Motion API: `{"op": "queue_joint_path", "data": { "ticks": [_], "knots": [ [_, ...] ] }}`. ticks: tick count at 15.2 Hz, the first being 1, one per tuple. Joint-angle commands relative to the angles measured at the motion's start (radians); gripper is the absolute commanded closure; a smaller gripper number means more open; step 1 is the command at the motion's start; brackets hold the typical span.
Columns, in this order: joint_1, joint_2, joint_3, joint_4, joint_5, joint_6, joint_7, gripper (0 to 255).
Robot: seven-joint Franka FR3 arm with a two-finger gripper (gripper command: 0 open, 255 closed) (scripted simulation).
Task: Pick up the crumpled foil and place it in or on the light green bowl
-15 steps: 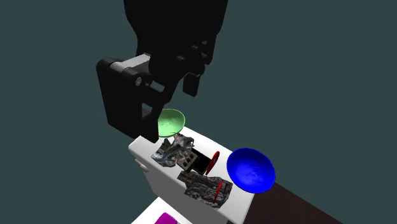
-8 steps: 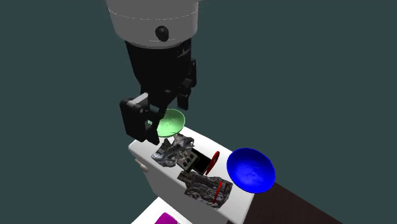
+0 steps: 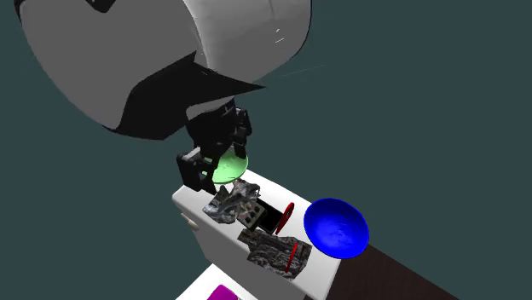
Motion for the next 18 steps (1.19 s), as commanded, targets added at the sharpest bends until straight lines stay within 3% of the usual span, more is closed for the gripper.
{"op": "queue_joint_path", "data": {
  "ticks": [1, 12, 18],
  "knots": [
    [-0.009, 0.073, -0.006, 0.018, -0.016, 0.029, -0.003, 0],
    [-0.045, 0.474, -0.043, 0.188, -0.093, 0.121, 0.004, 0],
    [-0.049, 0.508, -0.047, 0.156, -0.098, 0.185, 0.007, 0]
  ]
}}
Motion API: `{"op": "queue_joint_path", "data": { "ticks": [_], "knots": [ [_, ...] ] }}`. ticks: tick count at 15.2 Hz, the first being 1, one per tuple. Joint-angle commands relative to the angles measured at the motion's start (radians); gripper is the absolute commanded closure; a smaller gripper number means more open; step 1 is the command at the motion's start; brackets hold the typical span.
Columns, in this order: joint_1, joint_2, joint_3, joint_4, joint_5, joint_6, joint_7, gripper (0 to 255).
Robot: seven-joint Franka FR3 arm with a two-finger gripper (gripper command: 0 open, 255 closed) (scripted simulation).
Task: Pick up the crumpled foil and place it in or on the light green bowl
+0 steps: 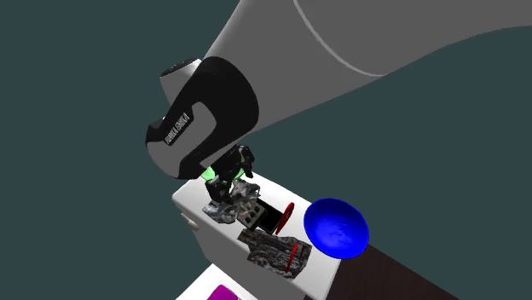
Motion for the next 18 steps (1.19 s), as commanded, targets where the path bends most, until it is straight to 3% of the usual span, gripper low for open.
{"op": "queue_joint_path", "data": {
  "ticks": [1, 10, 11, 18],
  "knots": [
    [-0.003, 0.013, -0.002, -0.014, -0.003, 0.027, 0.000, 0],
    [-0.004, 0.023, -0.003, -0.023, -0.004, 0.047, 0.001, 0],
    [-0.004, 0.023, -0.003, -0.023, -0.004, 0.047, 0.001, 255],
    [-0.004, 0.023, -0.003, -0.023, -0.004, 0.047, 0.001, 255]
  ]
}}
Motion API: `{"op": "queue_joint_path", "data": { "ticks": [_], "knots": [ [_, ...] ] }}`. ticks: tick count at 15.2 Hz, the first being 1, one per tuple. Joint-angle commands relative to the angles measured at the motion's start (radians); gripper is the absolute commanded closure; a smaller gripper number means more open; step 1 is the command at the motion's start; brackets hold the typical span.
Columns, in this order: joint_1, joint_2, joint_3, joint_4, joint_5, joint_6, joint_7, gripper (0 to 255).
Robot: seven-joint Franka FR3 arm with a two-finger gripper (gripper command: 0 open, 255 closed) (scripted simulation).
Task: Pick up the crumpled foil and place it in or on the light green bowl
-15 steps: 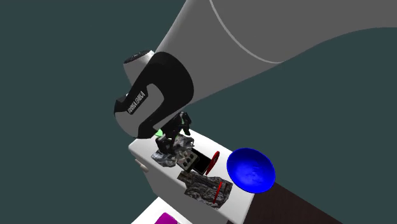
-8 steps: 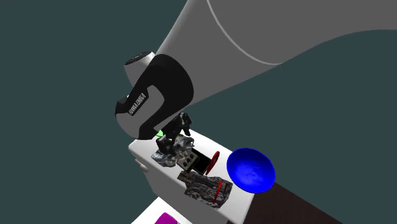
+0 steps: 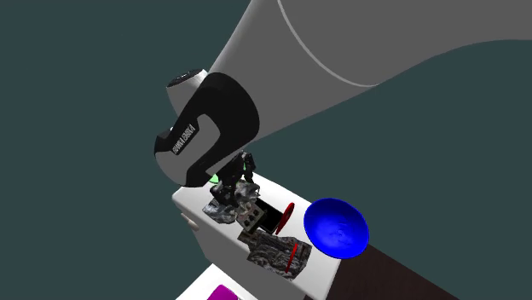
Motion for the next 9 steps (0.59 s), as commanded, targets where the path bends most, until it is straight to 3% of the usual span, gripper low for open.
{"op": "queue_joint_path", "data": {
  "ticks": [1, 9],
  "knots": [
    [0.000, 0.000, 0.000, 0.000, 0.000, 0.000, 0.000, 255],
    [0.001, -0.063, 0.001, 0.018, 0.004, -0.081, -0.011, 255]
  ]
}}
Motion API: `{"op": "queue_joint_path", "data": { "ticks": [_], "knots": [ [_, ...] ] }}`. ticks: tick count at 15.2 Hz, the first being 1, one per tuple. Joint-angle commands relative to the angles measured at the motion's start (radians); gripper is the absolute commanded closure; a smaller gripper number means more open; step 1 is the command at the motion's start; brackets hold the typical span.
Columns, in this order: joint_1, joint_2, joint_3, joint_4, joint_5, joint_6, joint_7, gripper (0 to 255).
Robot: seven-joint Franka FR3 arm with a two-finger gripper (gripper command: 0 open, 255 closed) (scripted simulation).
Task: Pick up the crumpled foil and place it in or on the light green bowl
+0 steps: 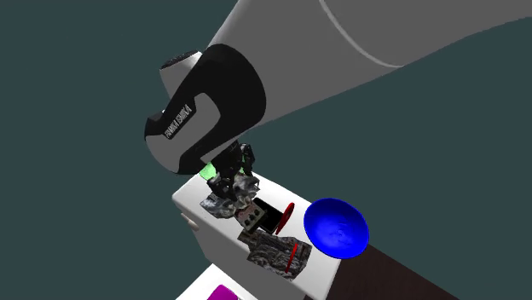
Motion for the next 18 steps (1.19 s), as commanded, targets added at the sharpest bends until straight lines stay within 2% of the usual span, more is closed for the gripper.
{"op": "queue_joint_path", "data": {
  "ticks": [1, 16, 18],
  "knots": [
    [-0.001, -0.019, 0.000, 0.005, 0.001, -0.024, -0.004, 255],
    [0.002, -0.125, 0.002, 0.082, 0.008, -0.206, -0.026, 255],
    [-0.009, -0.064, -0.007, 0.179, 0.011, -0.238, -0.051, 255]
  ]
}}
